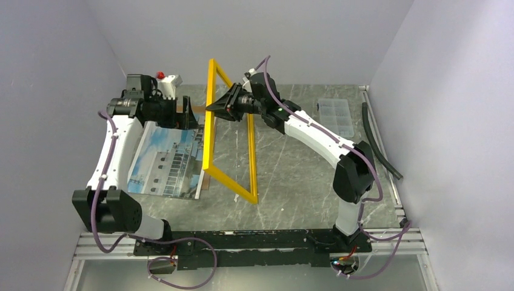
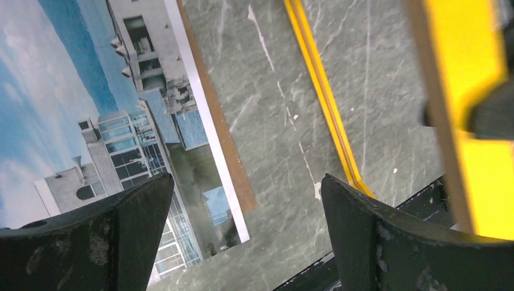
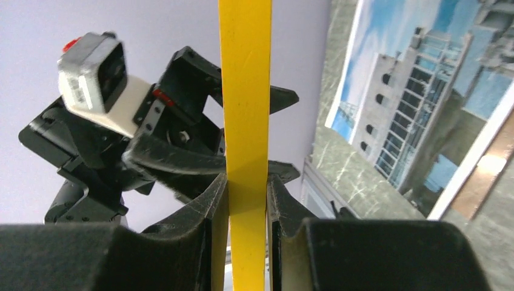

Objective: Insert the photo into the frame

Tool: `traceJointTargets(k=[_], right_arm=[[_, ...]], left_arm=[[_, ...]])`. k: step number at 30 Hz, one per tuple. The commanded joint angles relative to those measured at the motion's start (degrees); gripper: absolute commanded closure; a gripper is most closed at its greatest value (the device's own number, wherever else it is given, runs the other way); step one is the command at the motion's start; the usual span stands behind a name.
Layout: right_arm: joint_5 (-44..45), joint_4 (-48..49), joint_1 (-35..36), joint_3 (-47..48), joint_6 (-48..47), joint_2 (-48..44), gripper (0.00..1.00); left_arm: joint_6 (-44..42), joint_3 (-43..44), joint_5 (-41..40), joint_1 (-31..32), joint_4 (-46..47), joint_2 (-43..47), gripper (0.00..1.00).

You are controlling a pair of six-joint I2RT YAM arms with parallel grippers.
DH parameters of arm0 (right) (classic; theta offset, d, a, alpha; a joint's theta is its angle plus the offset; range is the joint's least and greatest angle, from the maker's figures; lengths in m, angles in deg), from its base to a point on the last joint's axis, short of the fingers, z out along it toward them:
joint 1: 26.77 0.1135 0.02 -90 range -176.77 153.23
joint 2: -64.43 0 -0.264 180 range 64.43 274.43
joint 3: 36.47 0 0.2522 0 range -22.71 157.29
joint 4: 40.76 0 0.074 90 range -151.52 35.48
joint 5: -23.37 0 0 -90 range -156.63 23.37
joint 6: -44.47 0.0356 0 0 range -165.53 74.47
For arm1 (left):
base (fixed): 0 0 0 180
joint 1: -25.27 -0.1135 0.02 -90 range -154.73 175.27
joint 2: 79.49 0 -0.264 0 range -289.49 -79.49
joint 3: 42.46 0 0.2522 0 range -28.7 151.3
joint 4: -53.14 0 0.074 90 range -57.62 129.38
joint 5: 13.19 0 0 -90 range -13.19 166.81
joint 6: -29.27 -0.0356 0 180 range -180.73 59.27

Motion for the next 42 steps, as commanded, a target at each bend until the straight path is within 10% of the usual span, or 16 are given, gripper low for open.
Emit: traceJointTargets(k=[1,12,19,28,42], right_arm=[[-7.26,16.74,-0.84,-3.11,9.19,-3.56,0.87],[-9.46,25.87,-2.52,-7.51,13.12,-4.87,0.77],[-10.70,28.52,-5.30,-16.41,12.65,-9.28,0.47],[-11.90,3.36,-9.97,-10.31,-3.87,-13.27,0.21],[-8.40,-26.02,-18.26,-2.72,-25.69,-17.62,0.17]], left_arm=[[1.77,3.46,2.54,1.64,-1.23,4.31,0.02],[5.33,8.51,1.38,7.68,-3.08,4.04,0.02],[5.80,10.22,-1.80,13.65,-2.51,2.96,0.02],[5.84,14.19,-6.77,22.37,-2.07,-1.98,0.02],[5.41,17.41,-10.27,28.00,-1.64,-5.30,0.02]])
